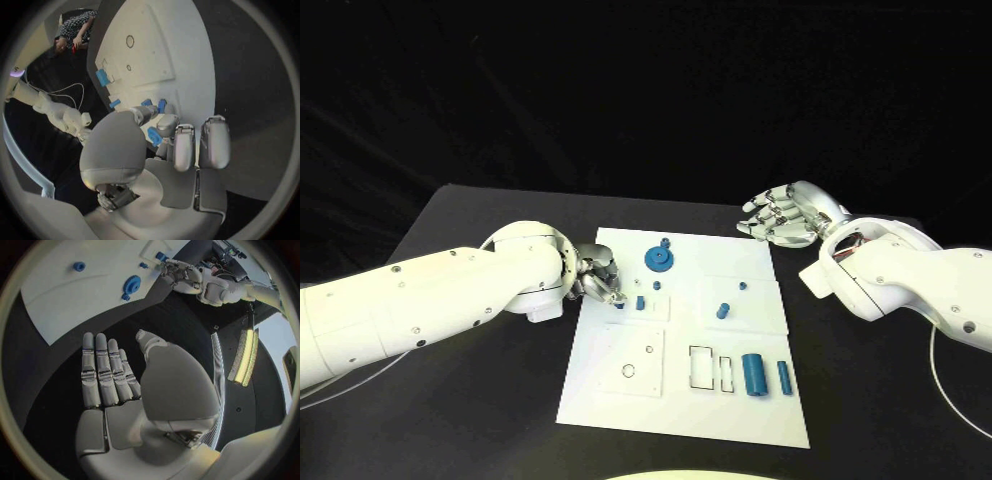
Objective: Assemble the parts on the task board
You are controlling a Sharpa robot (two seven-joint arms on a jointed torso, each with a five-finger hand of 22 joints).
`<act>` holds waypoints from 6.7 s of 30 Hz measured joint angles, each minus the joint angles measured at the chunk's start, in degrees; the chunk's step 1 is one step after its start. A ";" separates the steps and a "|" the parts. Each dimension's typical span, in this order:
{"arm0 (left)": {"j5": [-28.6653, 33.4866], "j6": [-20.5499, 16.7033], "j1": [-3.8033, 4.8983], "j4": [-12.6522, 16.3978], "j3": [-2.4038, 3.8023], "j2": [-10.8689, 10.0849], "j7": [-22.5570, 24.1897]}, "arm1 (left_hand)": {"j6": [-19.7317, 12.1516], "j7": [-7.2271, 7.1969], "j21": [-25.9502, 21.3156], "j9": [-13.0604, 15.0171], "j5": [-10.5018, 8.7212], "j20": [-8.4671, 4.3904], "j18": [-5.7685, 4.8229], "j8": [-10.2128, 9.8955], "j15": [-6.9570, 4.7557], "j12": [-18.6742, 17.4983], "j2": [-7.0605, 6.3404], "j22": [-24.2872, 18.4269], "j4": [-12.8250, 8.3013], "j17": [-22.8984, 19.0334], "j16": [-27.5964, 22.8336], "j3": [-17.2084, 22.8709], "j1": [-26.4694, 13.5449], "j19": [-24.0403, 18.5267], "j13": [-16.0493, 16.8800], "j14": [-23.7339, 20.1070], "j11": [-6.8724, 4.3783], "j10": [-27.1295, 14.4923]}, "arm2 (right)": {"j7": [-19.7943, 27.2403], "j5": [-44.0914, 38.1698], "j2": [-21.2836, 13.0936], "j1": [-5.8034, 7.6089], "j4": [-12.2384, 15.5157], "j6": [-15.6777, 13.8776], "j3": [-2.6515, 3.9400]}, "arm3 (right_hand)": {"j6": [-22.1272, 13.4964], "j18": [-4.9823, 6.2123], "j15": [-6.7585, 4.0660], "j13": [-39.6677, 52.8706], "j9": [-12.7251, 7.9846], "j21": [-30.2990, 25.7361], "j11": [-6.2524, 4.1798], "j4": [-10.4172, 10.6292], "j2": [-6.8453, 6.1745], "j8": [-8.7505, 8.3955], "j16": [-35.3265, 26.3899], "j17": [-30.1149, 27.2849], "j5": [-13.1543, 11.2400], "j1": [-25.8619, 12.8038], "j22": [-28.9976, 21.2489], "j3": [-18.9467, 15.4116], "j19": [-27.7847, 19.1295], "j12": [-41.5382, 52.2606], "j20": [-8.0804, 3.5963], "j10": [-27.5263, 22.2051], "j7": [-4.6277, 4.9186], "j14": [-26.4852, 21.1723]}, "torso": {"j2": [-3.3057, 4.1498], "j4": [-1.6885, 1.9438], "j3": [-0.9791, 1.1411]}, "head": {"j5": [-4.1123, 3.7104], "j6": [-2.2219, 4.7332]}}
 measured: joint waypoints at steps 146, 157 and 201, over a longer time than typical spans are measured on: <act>8.27 -15.67 -0.14 -0.99 1.00 -0.73 13.86 | -6.44 3.70 -20.25 -1.43 -1.50 2.72 4.94 -6.79 3.50 -17.42 -0.52 -28.42 2.73 -13.27 -15.05 -11.43 4.75 -19.60 -20.90 -6.41 4.52 -20.57 | 0.47 0.18 -0.39 0.00 0.01 -0.10 0.00 | -0.59 0.00 0.41 -2.47 -0.88 0.00 0.20 0.72 -0.30 0.89 -1.56 -1.31 0.00 -0.92 -3.57 -1.83 -0.41 0.22 0.41 -0.21 -0.23 -0.41 | -0.05 0.00 -0.04 | -0.77 0.19; -0.21 -19.31 -0.16 -4.12 -0.07 3.04 25.15 | -7.32 5.74 -28.46 -11.50 -1.85 5.42 5.85 -16.37 6.05 -31.48 -5.96 -36.48 -1.61 -27.28 -23.12 -8.41 12.77 -25.97 -34.65 -17.35 7.53 -27.28 | 0.73 0.39 -0.12 -0.01 -0.26 -0.11 0.00 | -0.59 0.00 0.41 -2.53 -0.94 0.00 0.20 0.72 -0.30 0.89 -1.77 -1.37 0.00 -0.92 -3.72 -1.83 -0.41 0.22 0.41 -0.21 -0.23 -0.41 | 0.01 0.03 -0.04 | -1.07 0.20; -20.47 -9.33 -0.35 -14.39 -2.06 11.72 29.52 | 5.46 4.35 -23.03 -18.01 -1.96 5.21 5.83 -25.09 5.67 -38.34 -4.93 -29.45 -4.28 -23.09 -12.79 -8.99 14.53 -24.04 -43.10 -14.02 6.53 -21.47 | 0.84 0.64 0.24 -0.01 -0.31 -0.11 -0.01 | -0.74 0.00 0.41 -2.73 -1.00 0.00 0.41 0.72 -0.06 1.11 -1.77 -1.43 0.00 -0.69 -3.94 -1.82 -0.41 0.21 0.41 -0.42 -0.09 -0.41 | 0.04 -0.12 -0.05 | -1.46 -0.27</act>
